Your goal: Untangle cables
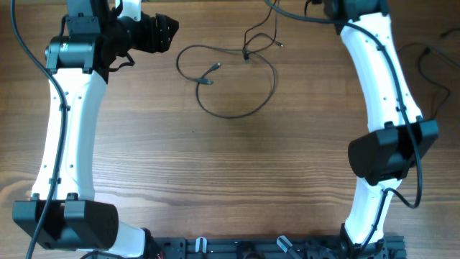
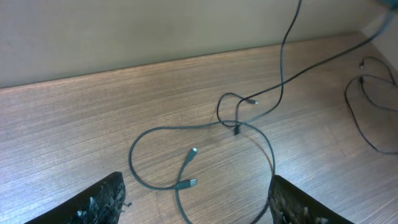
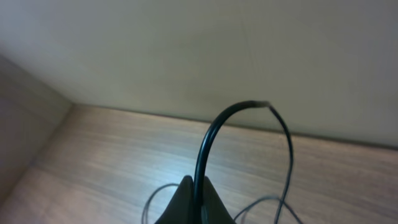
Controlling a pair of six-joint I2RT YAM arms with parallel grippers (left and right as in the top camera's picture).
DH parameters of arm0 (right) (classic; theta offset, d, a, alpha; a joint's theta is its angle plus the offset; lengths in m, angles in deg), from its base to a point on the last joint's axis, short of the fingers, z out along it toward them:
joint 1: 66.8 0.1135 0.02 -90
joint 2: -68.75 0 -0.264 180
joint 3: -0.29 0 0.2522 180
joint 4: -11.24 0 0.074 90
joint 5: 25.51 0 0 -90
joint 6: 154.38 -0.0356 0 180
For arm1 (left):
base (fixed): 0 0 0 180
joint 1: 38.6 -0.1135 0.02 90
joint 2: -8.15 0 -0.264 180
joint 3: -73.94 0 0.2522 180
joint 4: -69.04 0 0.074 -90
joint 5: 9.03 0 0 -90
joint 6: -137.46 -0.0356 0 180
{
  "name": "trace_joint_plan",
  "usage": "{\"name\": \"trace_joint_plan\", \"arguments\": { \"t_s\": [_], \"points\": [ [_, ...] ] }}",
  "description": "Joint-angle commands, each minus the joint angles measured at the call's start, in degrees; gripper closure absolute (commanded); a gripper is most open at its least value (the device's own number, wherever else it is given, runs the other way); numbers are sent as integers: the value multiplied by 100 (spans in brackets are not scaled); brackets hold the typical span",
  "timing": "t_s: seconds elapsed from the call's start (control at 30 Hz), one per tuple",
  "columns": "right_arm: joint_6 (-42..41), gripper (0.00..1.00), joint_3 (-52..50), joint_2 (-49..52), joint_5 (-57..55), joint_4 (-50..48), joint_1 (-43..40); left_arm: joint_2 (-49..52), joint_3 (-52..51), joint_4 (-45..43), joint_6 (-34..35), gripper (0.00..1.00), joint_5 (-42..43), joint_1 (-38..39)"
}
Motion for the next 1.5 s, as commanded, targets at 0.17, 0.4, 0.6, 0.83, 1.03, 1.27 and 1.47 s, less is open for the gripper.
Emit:
{"name": "trace_joint_plan", "arguments": {
  "t_s": [0.17,0.4,0.6,0.83,1.03,1.27,1.47],
  "points": [
    [214,96,1644,103,-76,1381,22,-168,-13,37,15,25,70,-22],
    [595,96,2229,57,-236,2505,22,-168,-13,39,15,25,72,-11],
    [813,96,2557,-214,-413,3375,22,-168,-13,70,17,25,74,-9],
    [785,96,2570,-754,-422,4291,24,-168,-13,85,17,25,72,76],
    [782,96,2568,-885,-417,4970,24,-168,-13,79,13,25,72,184],
    [822,95,2446,-883,-354,5414,72,-168,-13,74,11,24,-26,192],
    [1058,95,1941,-881,-374,5412,391,-168,-13,46,11,24,-127,195]
  ]
}}
